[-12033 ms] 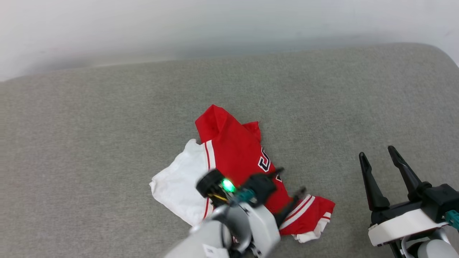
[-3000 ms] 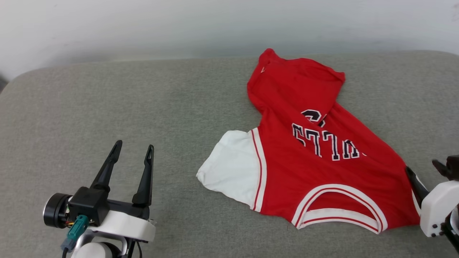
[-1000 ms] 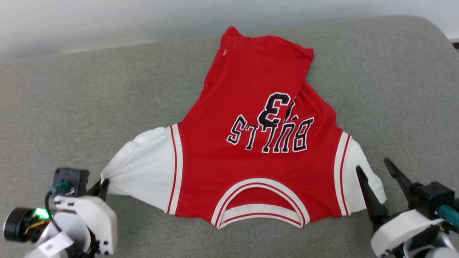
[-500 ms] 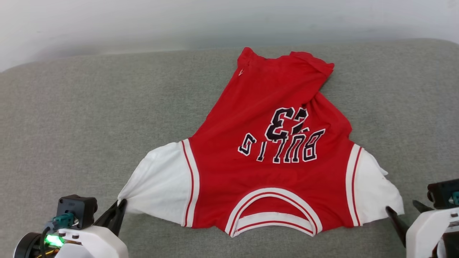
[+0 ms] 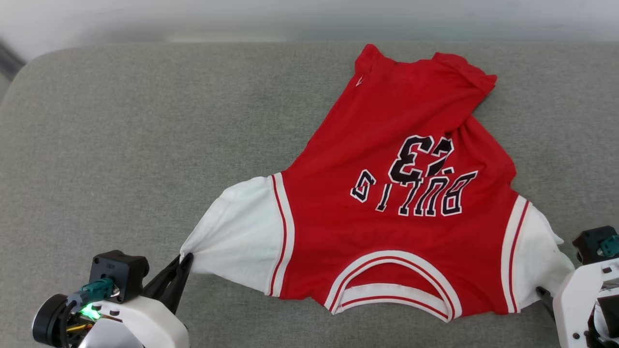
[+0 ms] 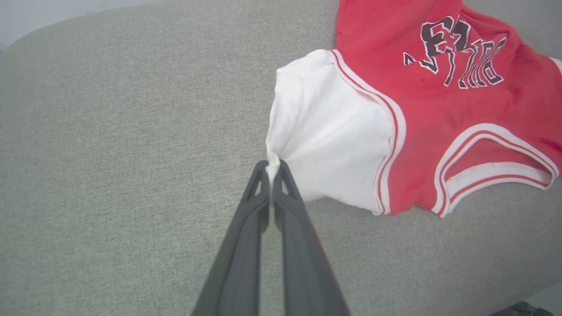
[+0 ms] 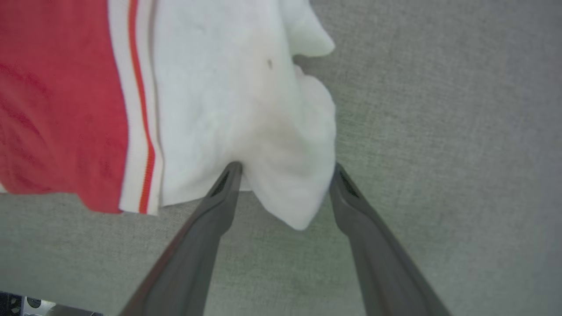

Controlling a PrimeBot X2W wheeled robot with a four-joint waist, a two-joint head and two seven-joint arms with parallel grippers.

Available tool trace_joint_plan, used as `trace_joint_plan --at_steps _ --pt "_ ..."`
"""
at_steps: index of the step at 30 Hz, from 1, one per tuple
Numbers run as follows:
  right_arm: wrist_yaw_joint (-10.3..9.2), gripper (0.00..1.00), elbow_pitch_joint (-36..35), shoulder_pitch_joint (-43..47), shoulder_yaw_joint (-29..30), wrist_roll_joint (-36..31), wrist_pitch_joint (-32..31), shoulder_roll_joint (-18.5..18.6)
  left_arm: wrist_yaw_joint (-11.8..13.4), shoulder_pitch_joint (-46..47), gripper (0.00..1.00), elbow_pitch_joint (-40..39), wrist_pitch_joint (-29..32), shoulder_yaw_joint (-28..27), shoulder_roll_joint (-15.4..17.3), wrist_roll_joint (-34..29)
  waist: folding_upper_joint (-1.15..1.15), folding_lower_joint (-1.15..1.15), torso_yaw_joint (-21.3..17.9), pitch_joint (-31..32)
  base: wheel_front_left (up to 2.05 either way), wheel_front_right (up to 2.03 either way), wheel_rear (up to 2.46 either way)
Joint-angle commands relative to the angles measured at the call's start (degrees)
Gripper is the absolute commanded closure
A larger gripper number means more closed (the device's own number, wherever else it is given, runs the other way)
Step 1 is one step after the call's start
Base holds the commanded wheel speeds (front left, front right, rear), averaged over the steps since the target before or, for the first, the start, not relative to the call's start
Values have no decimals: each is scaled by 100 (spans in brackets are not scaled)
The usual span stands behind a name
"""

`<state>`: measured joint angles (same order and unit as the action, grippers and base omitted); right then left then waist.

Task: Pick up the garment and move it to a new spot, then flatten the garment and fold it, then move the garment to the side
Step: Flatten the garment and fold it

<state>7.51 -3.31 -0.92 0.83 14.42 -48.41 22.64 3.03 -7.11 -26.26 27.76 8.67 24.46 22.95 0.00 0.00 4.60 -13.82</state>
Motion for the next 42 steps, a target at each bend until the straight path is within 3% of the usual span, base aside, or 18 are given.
trace_joint_plan --at_steps 1,5,6,7,8,15,28,33,42 --pt "-4 0 128 -115 -54 -18 83 18 -31 67 100 -5 11 14 -2 -1 0 0 84 -85 0 0 0" --pt "-3 0 597 -125 -251 12 227 -13 -45 116 100 39 6 55 -8 47 0 0 159 -183 0 0 0" --pt "-3 51 760 -147 -304 3 271 -41 -74 127 100 60 20 60 -11 105 0 0 161 -208 0 0 0" --pt "-4 79 827 -165 -344 -8 292 -46 -92 132 100 72 29 64 -5 124 0 0 158 -214 0 0 0" --pt "-4 100 883 -177 -383 -12 344 -55 -99 137 100 88 22 68 2 147 0 0 157 -213 0 0 0" --pt "-8 100 719 -154 -230 219 700 149 -73 69 100 169 -76 -68 30 253 0 0 38 40 0 0 0" --pt "-6 100 -1022 -492 241 772 337 589 -9 317 100 -356 -403 -799 371 294 0 0 -440 646 0 0 0" --pt "-6 100 -1493 -911 452 994 187 827 -1 634 100 -585 -491 -1215 630 277 0 0 -596 724 0 0 0" --pt "-6 100 -1886 -2272 757 1404 53 639 24 1853 100 -967 -647 -1814 909 580 0 0 -795 794 0 0 0"
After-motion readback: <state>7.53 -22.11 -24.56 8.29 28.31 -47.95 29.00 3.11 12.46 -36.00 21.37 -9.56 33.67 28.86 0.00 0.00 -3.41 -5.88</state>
